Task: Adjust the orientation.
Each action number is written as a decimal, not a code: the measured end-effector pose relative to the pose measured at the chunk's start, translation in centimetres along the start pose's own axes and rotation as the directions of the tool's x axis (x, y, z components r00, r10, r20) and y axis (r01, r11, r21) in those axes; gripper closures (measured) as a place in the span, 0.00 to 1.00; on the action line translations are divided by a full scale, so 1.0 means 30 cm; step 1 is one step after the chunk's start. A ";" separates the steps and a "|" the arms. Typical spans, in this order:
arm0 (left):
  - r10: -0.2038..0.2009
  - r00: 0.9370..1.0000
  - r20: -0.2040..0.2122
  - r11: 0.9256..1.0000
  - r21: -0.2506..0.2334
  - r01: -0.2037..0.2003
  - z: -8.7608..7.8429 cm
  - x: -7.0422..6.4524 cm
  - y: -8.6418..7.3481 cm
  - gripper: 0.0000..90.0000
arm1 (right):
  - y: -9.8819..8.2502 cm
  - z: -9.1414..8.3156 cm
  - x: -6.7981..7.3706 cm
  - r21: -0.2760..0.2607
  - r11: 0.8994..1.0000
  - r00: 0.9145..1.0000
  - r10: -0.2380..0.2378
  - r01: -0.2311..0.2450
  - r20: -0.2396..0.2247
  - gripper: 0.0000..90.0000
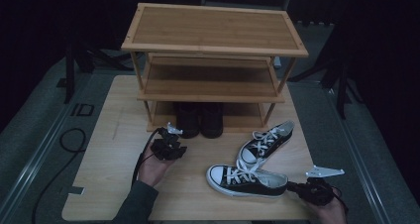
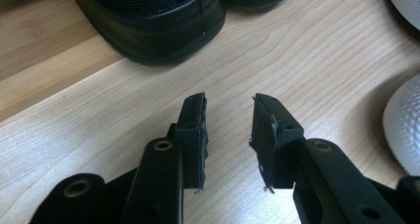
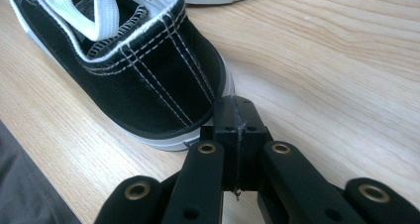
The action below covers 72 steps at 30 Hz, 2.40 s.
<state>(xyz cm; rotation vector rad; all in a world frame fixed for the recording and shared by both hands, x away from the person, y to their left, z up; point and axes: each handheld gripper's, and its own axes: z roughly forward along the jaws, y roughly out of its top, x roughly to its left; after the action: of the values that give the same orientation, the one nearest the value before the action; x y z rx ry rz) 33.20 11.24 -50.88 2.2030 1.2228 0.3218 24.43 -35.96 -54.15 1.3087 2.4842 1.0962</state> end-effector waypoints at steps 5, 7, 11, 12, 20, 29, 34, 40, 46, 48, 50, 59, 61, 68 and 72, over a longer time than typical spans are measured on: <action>0.003 1.000 0.001 1.000 0.002 -0.003 0.005 -0.006 0.005 0.74 | 0.015 0.024 0.023 0.001 1.000 0.999 -0.028 0.028 -0.032 1.00; 0.006 1.000 0.002 1.000 0.003 -0.006 0.005 -0.008 0.006 0.74 | 0.023 0.035 0.032 0.001 0.999 0.998 -0.038 0.038 -0.041 1.00; 0.008 1.000 0.001 1.000 0.003 -0.008 0.004 -0.009 0.006 0.74 | 0.036 0.056 0.047 -0.003 0.998 0.996 -0.058 0.058 -0.062 1.00; 0.009 1.000 0.001 1.000 0.003 -0.009 0.002 -0.009 0.006 0.74 | 0.039 0.061 0.049 -0.006 0.998 0.996 -0.062 0.062 -0.061 1.00; 0.019 1.000 0.010 1.000 -0.005 -0.019 -0.019 -0.013 -0.001 0.75 | 0.048 0.069 0.041 -0.023 0.998 0.999 -0.052 0.052 -0.004 0.94; 0.037 0.998 0.045 0.999 -0.019 -0.037 -0.035 -0.048 -0.012 0.72 | 0.034 0.043 -0.003 -0.069 0.998 0.996 0.016 -0.010 0.088 0.91; 0.057 0.996 0.064 0.998 -0.013 -0.056 -0.039 -0.072 -0.021 0.72 | 0.028 0.034 -0.016 -0.085 0.996 0.992 0.040 -0.030 0.117 0.89; 0.100 0.992 0.080 0.995 0.015 -0.102 -0.036 -0.104 -0.038 0.72 | 0.028 0.037 -0.020 -0.084 0.996 0.990 0.039 -0.028 0.134 0.88; 0.116 0.990 0.085 0.993 0.014 -0.118 -0.046 -0.122 -0.046 0.72 | 0.027 0.037 -0.022 -0.083 0.996 0.990 0.046 -0.035 0.136 0.87; 0.130 0.988 0.087 0.991 0.016 -0.132 -0.050 -0.129 -0.046 0.72 | 0.026 0.040 -0.022 -0.081 0.996 0.990 0.043 -0.032 0.135 0.87; 0.145 0.985 0.089 0.989 0.023 -0.147 -0.049 -0.136 -0.044 0.75 | 0.026 0.041 -0.022 -0.077 0.997 0.991 0.038 -0.028 0.130 0.87; 0.191 0.975 0.114 0.981 0.023 -0.195 -0.054 -0.166 -0.048 0.93 | 0.024 0.040 -0.024 -0.073 0.997 0.991 0.040 -0.031 0.125 0.87; 0.206 0.971 0.119 0.977 0.027 -0.210 -0.056 -0.174 -0.050 0.98 | 0.024 0.042 -0.023 -0.070 0.997 0.992 0.033 -0.024 0.120 0.88; 0.240 0.960 0.144 0.968 0.036 -0.247 -0.061 -0.202 -0.059 1.00 | 0.026 0.045 -0.021 -0.066 0.998 0.993 0.028 -0.020 0.117 0.88; 0.251 0.956 0.152 0.964 0.047 -0.261 -0.058 -0.213 -0.063 1.00 | 0.025 0.044 -0.021 -0.066 0.998 0.993 0.029 -0.022 0.117 0.88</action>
<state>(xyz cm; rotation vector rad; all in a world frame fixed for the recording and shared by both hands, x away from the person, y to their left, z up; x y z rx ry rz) 27.59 7.34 -50.18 2.4013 0.8825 0.2214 25.87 -35.43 -54.75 1.3497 2.3347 1.0621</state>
